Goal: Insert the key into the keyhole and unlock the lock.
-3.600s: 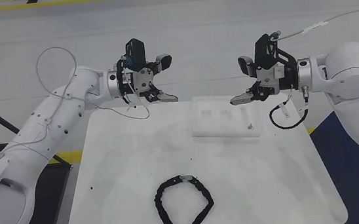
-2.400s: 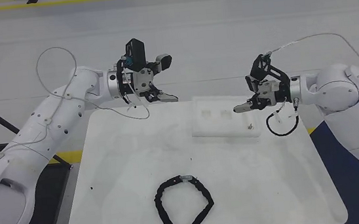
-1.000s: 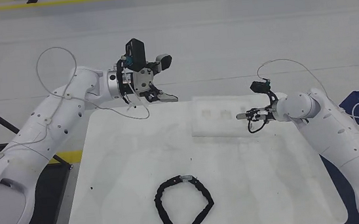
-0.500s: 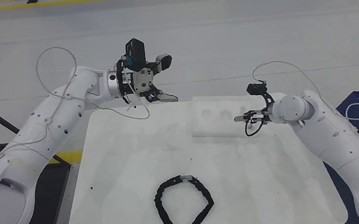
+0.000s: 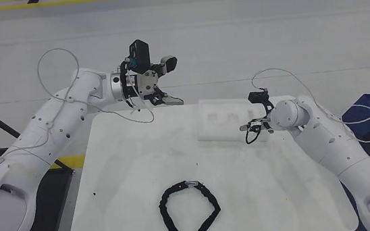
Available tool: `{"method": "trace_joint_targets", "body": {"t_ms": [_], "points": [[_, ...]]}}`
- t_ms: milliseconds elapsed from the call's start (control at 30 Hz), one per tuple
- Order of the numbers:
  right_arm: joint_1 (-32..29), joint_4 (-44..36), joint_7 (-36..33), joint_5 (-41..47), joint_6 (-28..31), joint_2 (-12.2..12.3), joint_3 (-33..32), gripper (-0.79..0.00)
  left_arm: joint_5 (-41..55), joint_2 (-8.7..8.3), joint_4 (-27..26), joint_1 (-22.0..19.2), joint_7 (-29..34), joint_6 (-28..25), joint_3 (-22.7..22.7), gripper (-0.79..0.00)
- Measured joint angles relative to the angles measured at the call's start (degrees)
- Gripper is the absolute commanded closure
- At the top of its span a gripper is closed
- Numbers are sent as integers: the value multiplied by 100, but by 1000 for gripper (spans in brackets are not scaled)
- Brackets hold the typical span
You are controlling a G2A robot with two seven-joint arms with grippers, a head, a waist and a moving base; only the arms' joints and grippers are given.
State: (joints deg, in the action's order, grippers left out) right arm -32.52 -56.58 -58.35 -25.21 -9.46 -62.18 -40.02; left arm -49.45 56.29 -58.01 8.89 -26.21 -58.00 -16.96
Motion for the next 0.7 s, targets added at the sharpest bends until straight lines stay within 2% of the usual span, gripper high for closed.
{"method": "trace_joint_targets", "body": {"t_ms": [300,533,700], "points": [[152,267,-183,-176,-381,-190,186,-302,0,0,0,0,0,0,0,-785],[248,643,-168,-164,-459,-336,255,-305,0,0,0,0,0,0,0,-785],[310,914,-80,-141,-455,-453,303,-271,0,0,0,0,0,0,0,-785]]}}
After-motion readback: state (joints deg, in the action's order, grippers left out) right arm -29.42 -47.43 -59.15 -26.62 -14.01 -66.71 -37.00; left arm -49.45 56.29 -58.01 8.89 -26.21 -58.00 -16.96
